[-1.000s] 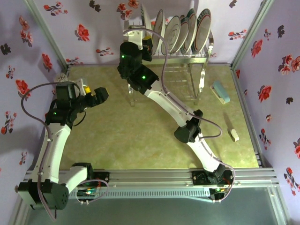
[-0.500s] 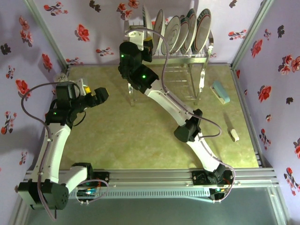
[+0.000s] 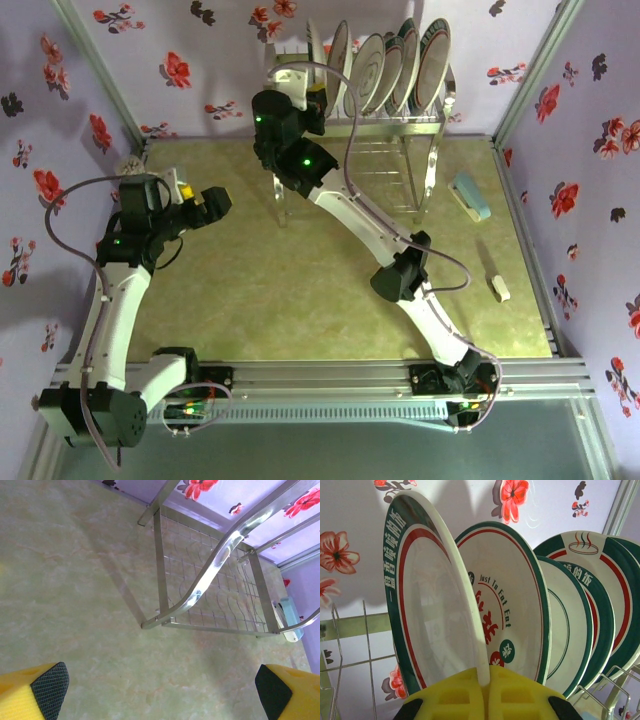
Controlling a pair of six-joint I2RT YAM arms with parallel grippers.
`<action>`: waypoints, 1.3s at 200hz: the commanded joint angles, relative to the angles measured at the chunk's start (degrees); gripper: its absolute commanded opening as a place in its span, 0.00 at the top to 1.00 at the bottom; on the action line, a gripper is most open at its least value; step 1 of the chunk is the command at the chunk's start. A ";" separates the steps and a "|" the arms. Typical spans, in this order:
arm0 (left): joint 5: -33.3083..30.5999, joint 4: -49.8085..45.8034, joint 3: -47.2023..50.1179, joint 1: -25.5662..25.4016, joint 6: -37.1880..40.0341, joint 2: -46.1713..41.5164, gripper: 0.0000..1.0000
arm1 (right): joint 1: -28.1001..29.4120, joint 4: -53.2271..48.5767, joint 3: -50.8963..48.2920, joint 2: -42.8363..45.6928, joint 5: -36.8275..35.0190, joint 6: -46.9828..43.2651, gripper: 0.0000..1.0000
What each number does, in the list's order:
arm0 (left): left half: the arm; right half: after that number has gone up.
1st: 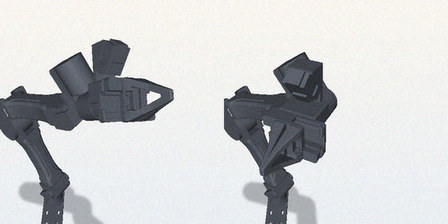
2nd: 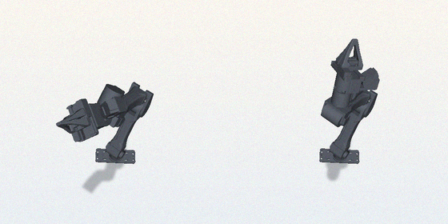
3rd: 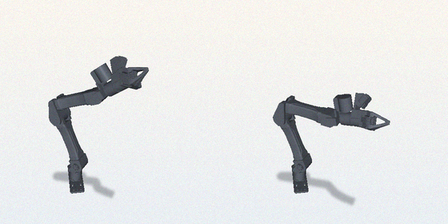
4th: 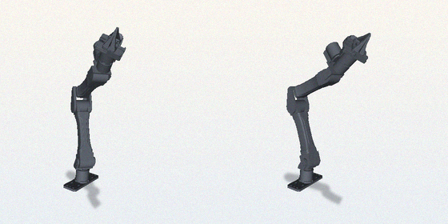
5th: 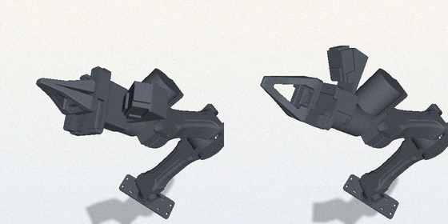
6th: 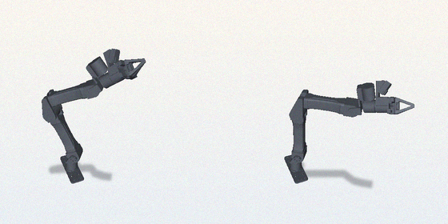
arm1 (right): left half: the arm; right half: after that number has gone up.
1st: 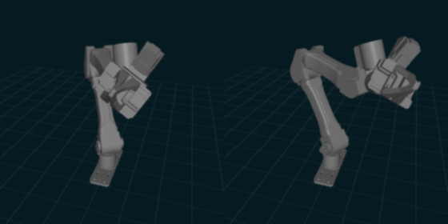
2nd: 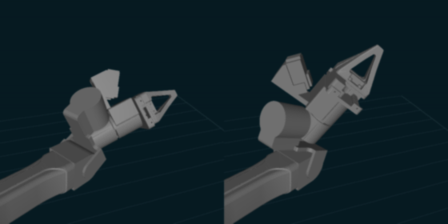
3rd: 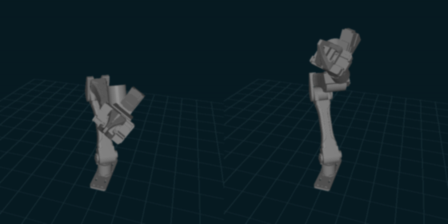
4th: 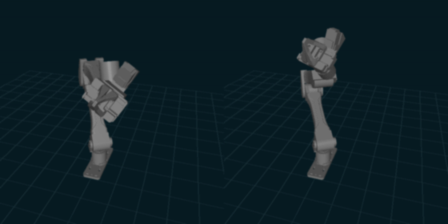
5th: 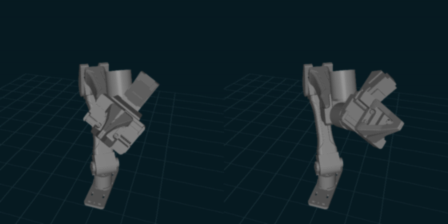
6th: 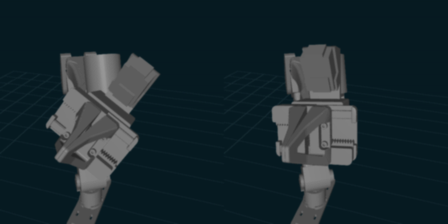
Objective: Load the plates into the dish rack
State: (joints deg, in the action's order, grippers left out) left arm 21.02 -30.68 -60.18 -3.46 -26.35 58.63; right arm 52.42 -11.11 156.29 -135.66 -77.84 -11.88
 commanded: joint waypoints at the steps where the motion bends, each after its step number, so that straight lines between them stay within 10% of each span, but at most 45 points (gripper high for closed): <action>1: 0.73 -0.18 0.51 0.48 1.30 -0.70 0.00 | 0.09 0.83 1.89 0.48 0.28 2.17 0.96; 260: 0.95 0.13 0.09 0.48 -0.89 -0.89 0.00 | 3.08 -1.45 -1.65 8.11 1.99 5.12 0.71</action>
State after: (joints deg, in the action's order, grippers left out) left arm 21.04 -30.70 -60.07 -3.46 -26.63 58.63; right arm 54.89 -13.26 155.37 -131.15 -75.94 -7.81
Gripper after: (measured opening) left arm 0.997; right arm 0.292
